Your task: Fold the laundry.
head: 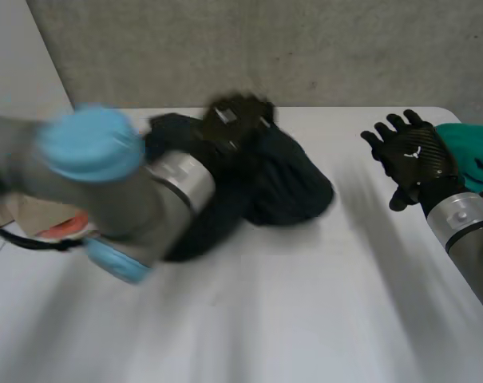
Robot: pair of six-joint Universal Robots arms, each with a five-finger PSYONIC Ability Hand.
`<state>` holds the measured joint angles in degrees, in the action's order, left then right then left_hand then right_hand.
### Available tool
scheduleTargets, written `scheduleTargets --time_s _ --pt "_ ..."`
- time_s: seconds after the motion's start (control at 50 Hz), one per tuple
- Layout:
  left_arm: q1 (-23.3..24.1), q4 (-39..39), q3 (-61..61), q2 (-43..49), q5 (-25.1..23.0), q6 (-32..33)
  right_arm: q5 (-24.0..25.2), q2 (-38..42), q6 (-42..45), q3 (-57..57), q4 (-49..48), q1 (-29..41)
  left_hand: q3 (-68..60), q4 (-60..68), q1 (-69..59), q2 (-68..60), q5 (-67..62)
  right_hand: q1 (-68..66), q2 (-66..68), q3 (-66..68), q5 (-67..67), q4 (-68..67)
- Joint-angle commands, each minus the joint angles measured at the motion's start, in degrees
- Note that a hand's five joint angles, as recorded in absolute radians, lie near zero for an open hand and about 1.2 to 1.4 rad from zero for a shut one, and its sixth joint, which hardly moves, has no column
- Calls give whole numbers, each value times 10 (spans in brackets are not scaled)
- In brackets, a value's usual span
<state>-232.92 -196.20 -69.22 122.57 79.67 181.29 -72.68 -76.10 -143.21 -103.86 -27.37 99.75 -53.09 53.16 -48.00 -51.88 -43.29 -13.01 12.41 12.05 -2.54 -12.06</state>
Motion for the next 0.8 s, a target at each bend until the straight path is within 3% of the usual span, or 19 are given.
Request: scheduleTargets --time_s 0.02,0.08,0.18,0.3,0.36,0.46,0.64,0.7,0.74,0.78,0.8 --pt "53 91 68 116 14 80 -31 1 -1 7 24 -17 368 -368 317 356 370 30 -24 -21 25 21" --pt "49 107 62 69 40 107 -33 -2 -8 11 40 -21 392 -392 341 380 394 30 -24 -21 25 21" --pt "37 114 -11 -64 111 117 -32 -21 -98 44 123 -22 393 -394 343 381 395 30 -24 -21 25 21" --pt "1 111 -146 -171 138 118 -9 -20 -203 96 271 -19 390 -391 339 378 392 30 -24 -21 25 21" --pt "-29 102 -227 -198 136 117 13 -11 -216 107 319 -17 378 -379 327 366 380 30 -24 -21 25 21" --pt "-62 88 -287 -192 128 116 43 60 -218 110 319 -10 345 -345 294 333 347 30 -24 -21 25 21" --pt "-112 -8 -251 -49 46 121 42 166 -215 135 212 48 340 -340 289 328 342 -127 133 136 -132 -136" --pt "-123 -19 -221 -21 17 124 41 180 -218 140 178 51 237 -238 187 225 239 -146 152 155 -150 -155" --pt "-124 -21 -199 -2 -1 131 40 195 -221 151 156 62 15 -15 -36 3 17 -238 244 247 -242 -247" --pt "-125 -20 -188 3 -4 134 40 202 -219 158 145 72 -189 189 -240 -201 -187 -382 388 392 -387 -392" --pt "-125 -21 -186 3 -4 135 37 203 -219 163 138 78 -268 268 -319 -280 -266 -559 565 569 -564 -569"
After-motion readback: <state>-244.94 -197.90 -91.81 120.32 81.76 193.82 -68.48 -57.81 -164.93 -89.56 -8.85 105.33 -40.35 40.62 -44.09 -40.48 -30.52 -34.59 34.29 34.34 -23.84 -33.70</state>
